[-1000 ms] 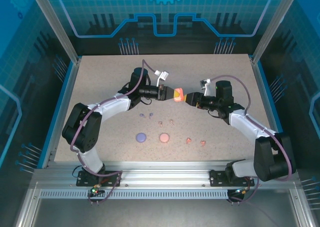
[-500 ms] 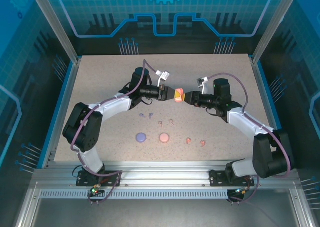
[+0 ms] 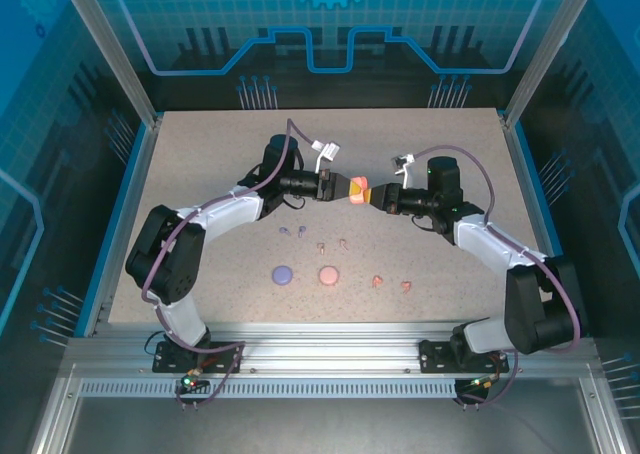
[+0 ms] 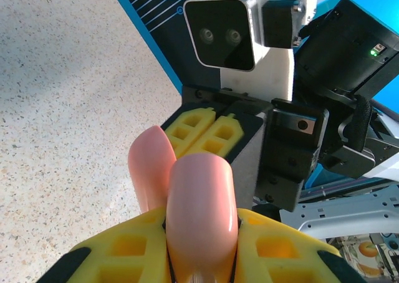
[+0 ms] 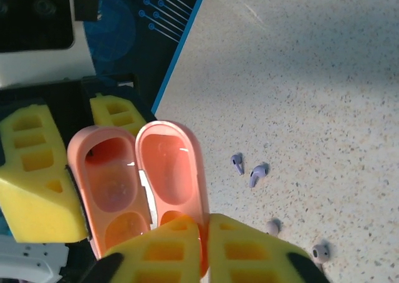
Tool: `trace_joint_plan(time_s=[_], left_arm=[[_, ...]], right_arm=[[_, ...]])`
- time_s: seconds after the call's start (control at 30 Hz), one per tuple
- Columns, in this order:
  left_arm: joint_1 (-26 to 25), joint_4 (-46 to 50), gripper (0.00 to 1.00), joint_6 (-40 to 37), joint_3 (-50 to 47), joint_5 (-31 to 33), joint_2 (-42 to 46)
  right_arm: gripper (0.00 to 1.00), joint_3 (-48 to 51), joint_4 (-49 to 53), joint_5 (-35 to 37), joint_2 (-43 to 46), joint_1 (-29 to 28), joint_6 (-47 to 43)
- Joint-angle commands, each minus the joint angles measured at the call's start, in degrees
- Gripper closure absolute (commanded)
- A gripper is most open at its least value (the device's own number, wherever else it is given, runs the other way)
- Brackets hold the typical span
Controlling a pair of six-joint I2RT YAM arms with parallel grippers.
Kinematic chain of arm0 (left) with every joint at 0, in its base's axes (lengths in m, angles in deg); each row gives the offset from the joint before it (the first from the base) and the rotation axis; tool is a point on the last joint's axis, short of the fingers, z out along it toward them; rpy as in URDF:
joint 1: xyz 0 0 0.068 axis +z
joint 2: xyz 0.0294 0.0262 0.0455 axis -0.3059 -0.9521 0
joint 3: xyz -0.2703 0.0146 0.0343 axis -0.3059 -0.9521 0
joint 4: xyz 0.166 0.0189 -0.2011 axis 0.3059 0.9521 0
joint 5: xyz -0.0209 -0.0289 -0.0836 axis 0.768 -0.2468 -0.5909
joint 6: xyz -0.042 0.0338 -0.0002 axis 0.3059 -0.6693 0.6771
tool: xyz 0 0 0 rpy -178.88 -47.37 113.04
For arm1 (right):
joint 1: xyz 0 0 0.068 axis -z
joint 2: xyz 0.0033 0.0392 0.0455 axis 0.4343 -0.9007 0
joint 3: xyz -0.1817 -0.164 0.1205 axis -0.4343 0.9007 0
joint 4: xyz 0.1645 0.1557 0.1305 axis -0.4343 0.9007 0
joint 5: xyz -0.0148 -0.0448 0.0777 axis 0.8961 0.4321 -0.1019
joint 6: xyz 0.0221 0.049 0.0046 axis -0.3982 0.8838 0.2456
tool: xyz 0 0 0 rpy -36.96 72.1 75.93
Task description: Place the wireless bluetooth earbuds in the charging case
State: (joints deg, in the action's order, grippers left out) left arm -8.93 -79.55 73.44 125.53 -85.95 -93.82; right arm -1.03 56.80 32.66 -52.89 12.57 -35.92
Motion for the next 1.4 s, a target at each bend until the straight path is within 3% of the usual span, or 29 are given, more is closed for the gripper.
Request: trace_joint_plan(time_s=[0.0, 0.1, 0.13, 0.17, 0.2, 0.27, 0.33, 0.47, 0.7, 0.97, 1.13, 1.37], left_arm=[[-0.6, -1.5, 1.00, -0.7, 2.3, -1.8, -0.7], [-0.6, -0.8, 1.00, -1.0, 2.6, -1.4, -1.0], [-0.7, -0.2, 0.90, -1.4, 2.6, -0.9, -1.1], [-0.5, 0.4, 0.71, -1.8, 2.6, 0.0, -1.1], [-0.5, 1.0, 0.59, -2.3, 2.7, 0.8, -1.0], [-0.2, 2.3, 0.41, -3.5, 2.8, 2.1, -0.6], [0.7, 3.5, 0.29, -4.8, 3.0, 3.0, 0.2], [3.8, 9.7, 0.19, -8.9, 6.1, 2.0, 1.5], [6.1, 37.1, 0.14, -27.8, 21.0, -0.8, -2.9], [6.1, 71.5, 0.18, -49.5, 40.8, -4.3, -14.7], [6.1, 79.0, 0.28, -54.7, 44.6, -4.5, -17.6], [5.9, 81.1, 0.34, -56.4, 46.0, -5.9, -19.3]], right_arm=[[1.00, -1.9, -0.4, -2.5, -0.8, -0.6, -1.0], [1.00, -2.5, 0.9, -1.8, -0.6, -0.6, -1.5], [1.00, -2.7, 1.6, -1.2, -0.6, -0.6, -1.7], [1.00, -3.2, 2.8, -0.5, -0.6, -0.6, -2.2], [1.00, -3.6, 4.1, 0.4, -0.6, -0.6, -2.7], [1.00, -4.5, 8.2, 2.9, -0.6, -0.5, -4.1], [1.00, -7.5, 13.0, 5.8, -0.9, -0.6, -6.4], [1.00, -12.3, 23.3, 10.2, -2.1, -0.5, -13.5], [1.00, -20.6, 35.0, 15.1, -5.8, -0.4, -25.8], [1.00, -28.0, 42.7, 9.2, -11.8, -0.5, -39.5], [1.00, -30.6, 44.9, 6.0, -15.2, -0.6, -42.2], [1.00, -32.7, 46.9, 5.1, -17.2, -2.5, -43.7]])
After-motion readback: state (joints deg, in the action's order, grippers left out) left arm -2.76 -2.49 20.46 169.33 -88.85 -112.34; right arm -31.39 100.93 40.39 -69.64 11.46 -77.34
